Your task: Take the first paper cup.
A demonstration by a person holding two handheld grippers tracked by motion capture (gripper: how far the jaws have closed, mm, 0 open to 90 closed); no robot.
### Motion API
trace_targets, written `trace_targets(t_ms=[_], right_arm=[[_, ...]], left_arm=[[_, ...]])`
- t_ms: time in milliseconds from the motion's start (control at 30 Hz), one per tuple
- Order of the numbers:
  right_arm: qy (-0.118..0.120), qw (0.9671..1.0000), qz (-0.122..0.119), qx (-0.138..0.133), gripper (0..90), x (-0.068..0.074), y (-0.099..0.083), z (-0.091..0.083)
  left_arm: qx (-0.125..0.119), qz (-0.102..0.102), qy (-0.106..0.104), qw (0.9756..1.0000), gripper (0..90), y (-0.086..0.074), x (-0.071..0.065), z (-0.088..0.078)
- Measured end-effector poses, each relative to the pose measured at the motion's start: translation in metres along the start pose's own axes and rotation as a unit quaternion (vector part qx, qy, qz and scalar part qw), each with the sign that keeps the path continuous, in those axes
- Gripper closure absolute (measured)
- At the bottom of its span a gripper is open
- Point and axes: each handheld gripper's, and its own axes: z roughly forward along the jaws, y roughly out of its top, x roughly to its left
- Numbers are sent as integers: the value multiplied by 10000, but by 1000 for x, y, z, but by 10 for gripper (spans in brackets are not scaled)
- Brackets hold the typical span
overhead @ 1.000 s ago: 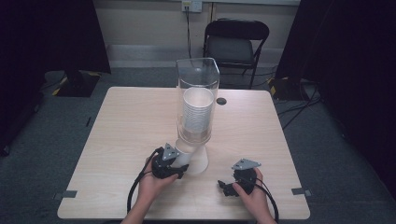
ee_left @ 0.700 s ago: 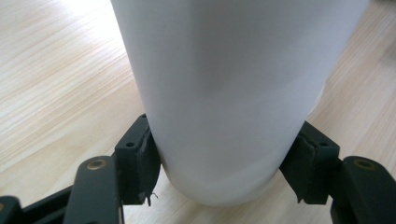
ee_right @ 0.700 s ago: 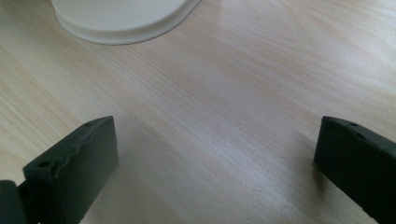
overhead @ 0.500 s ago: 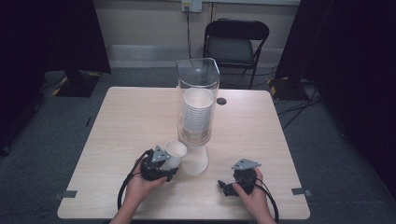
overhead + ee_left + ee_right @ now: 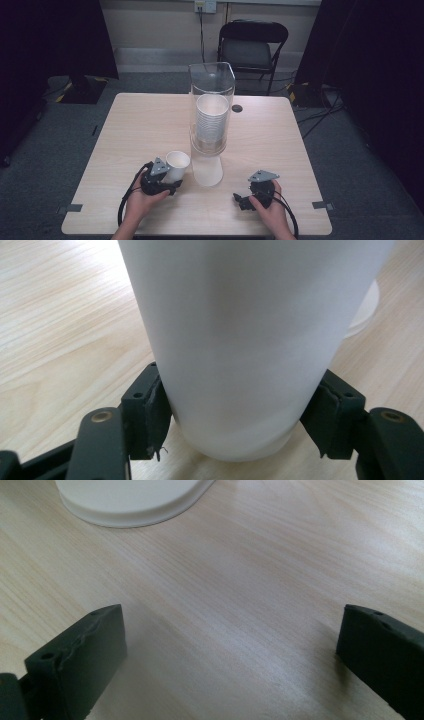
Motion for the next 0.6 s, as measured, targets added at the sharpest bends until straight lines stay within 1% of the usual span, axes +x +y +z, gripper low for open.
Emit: trace_targets(t_ms=[100,133,167,200,233,300,333,533,600], right_arm=[[1,10000,-1,-1,0,0,0,0],[1,10000,-1,-1,0,0,0,0],[0,10000,-1,-1,0,0,0,0],[1,10000,-1,-1,0,0,0,0],[0,10000,0,-1,0,0,0,0],[0,10000,-1,-1,0,0,0,0],[0,10000,1,-1,0,0,0,0],[0,10000,0,-1,0,0,0,0],[0,10000,0,-1,0,0,0,0]], left_arm=[[-54,-30,29,10000,346,-3,4,-1],[-70,-128,3,9999,346,-4,4,-1],[-95,-110,27,9999,346,-5,5,-1],[-87,-47,44,9999,346,-5,7,-2],[-65,-125,20,9999,345,-6,7,-2],[-65,-114,41,9999,345,-7,7,-2],[-78,-188,27,9998,344,-9,8,-1],[-31,-186,34,9998,344,-12,11,-1],[-27,-227,20,9997,343,-13,11,-1]])
